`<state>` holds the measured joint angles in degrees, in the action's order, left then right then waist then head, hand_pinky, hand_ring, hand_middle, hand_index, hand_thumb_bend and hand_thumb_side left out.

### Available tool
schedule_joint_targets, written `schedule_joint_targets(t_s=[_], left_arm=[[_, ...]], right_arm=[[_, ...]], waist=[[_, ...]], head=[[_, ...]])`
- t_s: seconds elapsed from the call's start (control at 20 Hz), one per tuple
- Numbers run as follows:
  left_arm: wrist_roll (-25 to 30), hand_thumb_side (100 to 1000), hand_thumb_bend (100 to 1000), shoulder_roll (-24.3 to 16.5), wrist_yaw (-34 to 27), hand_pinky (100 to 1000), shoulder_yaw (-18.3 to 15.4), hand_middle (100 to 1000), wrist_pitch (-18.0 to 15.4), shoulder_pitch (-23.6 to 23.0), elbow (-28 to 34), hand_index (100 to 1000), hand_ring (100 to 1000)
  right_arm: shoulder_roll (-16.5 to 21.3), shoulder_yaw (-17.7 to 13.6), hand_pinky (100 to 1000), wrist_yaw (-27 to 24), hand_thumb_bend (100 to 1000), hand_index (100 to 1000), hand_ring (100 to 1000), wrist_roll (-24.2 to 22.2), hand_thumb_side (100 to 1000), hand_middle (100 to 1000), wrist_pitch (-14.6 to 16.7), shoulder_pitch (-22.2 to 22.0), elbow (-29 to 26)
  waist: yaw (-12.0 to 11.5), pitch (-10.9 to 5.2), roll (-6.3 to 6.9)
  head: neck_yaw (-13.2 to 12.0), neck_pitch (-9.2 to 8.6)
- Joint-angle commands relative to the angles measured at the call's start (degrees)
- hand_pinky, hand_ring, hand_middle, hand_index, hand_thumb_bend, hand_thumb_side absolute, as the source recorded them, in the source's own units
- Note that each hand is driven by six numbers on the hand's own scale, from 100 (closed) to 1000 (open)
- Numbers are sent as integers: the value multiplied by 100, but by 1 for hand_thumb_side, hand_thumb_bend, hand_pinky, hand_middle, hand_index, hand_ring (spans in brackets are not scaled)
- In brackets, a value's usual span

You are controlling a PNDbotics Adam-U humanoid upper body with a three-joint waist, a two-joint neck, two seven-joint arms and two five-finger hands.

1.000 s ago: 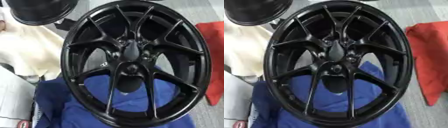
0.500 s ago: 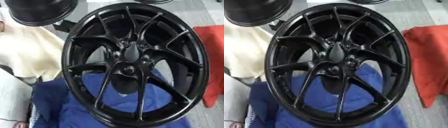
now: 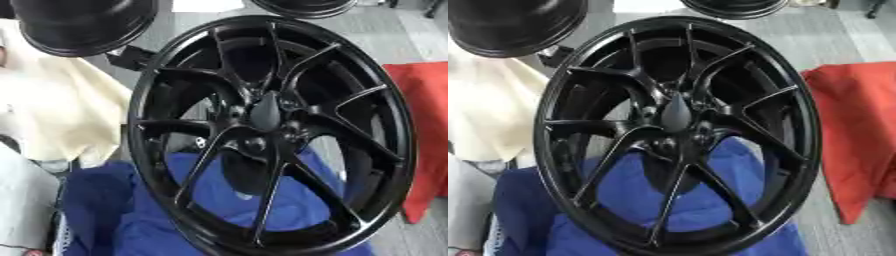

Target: Pull the pin out of the wheel hub.

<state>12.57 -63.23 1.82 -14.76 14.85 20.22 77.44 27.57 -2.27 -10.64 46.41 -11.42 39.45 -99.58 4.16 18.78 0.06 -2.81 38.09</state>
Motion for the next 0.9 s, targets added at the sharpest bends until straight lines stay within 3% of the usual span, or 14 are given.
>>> schedule_joint_targets(t_s=[0.05, 0.2, 0.4, 0.7, 0.9], left_arm=[[-277, 866, 100, -128, -139, 835, -159, 684, 66, 18, 336, 795, 785], [-748, 741, 100, -24, -611, 805, -142, 610, 0, 13, 845, 745, 735], [-1589, 684, 100, 222, -1445, 793, -9, 603, -471, -25, 1843, 741, 725], [-2878, 657, 100, 996, -2206, 785, 221, 611, -969, -92, 3349, 755, 724], [-3120, 663, 100, 1648, -2283, 790, 296, 627, -1367, -163, 3694, 768, 735]], right_arm=[[124, -68, 563, 57, 166, 623, 630, 17, 633, 556, -35, 69, -130], [120, -62, 563, 67, 163, 623, 630, -1, 631, 556, -60, 85, -133], [107, -30, 561, 107, 155, 624, 631, -69, 626, 557, -110, 156, -162], [71, 22, 562, 233, 148, 626, 633, -219, 617, 559, -232, 274, -284], [59, 34, 563, 331, 138, 628, 634, -280, 615, 560, -315, 301, -393]], waist=[[-25, -192, -7], [-25, -219, -45], [8, -243, -99], [77, -245, -191], [120, -233, -241]], head=[[1, -86], [-13, -75], [-44, -74], [-154, -105], [-225, -108]])
